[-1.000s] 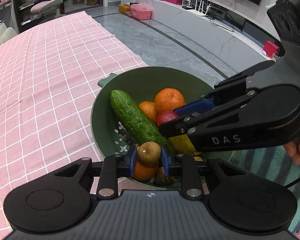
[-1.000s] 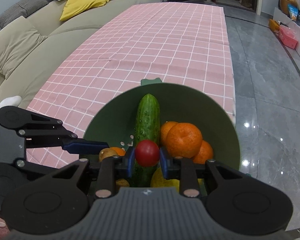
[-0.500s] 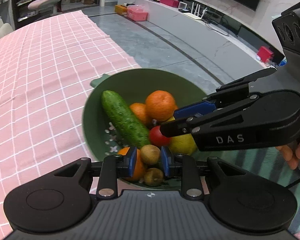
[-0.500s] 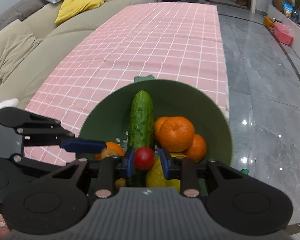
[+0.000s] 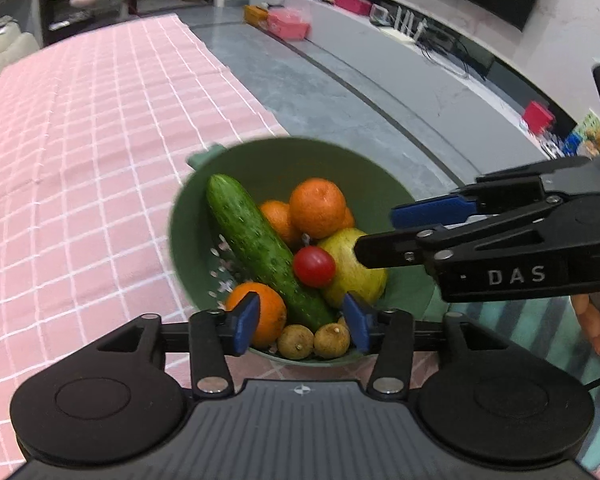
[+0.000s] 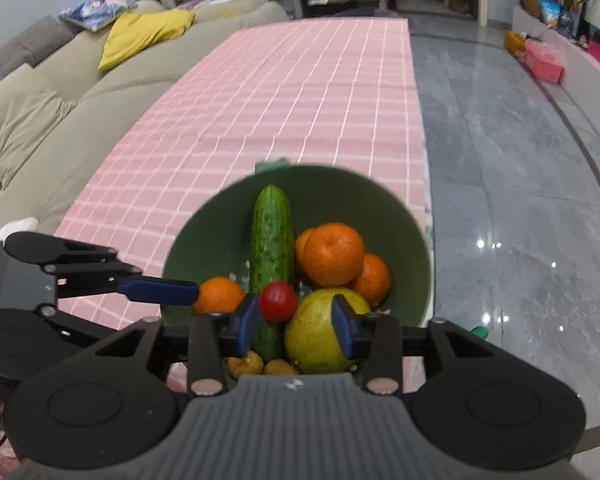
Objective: Organize fruits
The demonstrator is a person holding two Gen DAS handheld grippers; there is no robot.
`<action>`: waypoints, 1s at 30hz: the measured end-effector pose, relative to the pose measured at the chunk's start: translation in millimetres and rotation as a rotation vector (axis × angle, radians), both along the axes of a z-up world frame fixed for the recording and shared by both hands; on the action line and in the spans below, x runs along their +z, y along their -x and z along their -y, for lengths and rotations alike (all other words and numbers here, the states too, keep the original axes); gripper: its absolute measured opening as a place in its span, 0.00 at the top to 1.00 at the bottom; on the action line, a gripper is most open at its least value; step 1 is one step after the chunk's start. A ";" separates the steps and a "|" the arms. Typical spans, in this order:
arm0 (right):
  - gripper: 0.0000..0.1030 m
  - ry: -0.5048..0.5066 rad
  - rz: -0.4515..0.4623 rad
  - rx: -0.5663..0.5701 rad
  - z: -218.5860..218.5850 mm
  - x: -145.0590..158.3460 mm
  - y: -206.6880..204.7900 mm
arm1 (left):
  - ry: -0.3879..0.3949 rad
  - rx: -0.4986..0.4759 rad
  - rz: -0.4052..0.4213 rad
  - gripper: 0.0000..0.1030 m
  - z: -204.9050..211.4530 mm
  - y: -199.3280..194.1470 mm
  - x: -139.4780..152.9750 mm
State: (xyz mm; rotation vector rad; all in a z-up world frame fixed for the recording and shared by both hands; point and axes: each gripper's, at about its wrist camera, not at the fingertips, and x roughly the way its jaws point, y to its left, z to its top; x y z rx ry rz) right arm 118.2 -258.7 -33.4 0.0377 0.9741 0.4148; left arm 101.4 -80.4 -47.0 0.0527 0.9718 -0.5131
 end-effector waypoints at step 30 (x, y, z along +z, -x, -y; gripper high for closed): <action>0.07 0.009 0.231 -0.119 -31.0 51.6 113.8 | -0.109 0.358 0.305 0.14 -50.2 84.2 71.7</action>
